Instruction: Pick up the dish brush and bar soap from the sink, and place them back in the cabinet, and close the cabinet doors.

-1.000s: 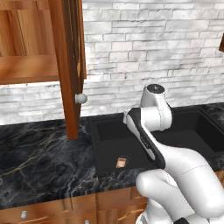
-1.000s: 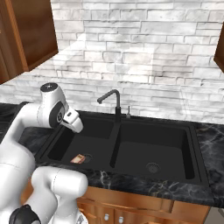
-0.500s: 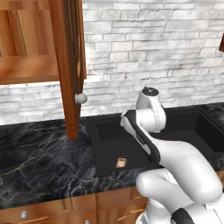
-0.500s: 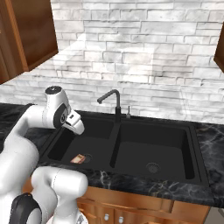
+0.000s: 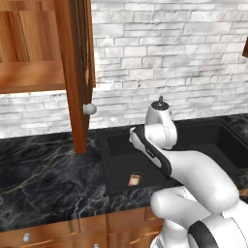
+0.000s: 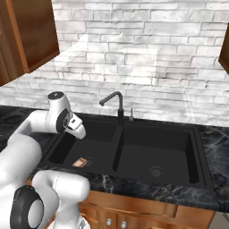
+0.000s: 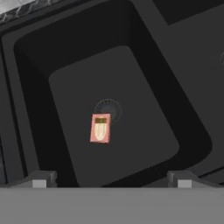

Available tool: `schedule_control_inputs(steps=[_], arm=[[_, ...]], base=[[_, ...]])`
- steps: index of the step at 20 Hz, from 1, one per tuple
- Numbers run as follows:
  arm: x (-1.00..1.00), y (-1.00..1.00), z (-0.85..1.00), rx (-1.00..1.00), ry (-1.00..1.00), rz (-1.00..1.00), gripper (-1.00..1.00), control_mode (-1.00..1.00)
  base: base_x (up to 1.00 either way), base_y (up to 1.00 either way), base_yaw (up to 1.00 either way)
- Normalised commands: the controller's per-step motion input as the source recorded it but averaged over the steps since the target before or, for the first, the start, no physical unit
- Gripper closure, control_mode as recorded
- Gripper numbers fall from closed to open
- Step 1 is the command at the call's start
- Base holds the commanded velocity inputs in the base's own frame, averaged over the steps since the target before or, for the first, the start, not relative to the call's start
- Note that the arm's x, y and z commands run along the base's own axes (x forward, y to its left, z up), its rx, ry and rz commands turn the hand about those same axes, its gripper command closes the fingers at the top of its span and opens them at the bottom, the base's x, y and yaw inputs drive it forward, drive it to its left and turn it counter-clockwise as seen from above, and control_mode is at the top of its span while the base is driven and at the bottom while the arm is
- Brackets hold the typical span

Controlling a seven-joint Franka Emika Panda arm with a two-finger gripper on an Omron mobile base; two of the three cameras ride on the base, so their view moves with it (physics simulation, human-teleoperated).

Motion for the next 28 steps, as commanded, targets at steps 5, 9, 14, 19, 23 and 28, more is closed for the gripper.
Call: schedule_control_inputs(steps=[5, 9, 14, 19, 23, 28], arm=[[0.25, 0.07, -0.19, 0.0, 0.0, 0.0, -1.0, -1.0], [0.19, 0.1, -0.16, 0.0, 0.0, 0.0, -1.0, -1.0], [0.15, 0.16, -0.16, 0.0, 0.01, 0.0, -1.0, -1.0], [0.14, 0.07, -0.2, 0.0, 0.0, 0.0, -1.0, -1.0], [0.02, 0.0, -0.21, 0.0, 0.0, 0.0, -1.0, -1.0], [0.0, 0.0, -0.2, 0.0, 0.0, 0.0, -1.0, -1.0]], base=[[0.0, 0.0, 0.0], [0.0, 0.0, 0.0], [0.0, 0.0, 0.0], [0.0, 0.0, 0.0], [0.0, 0.0, 0.0], [0.0, 0.0, 0.0]])
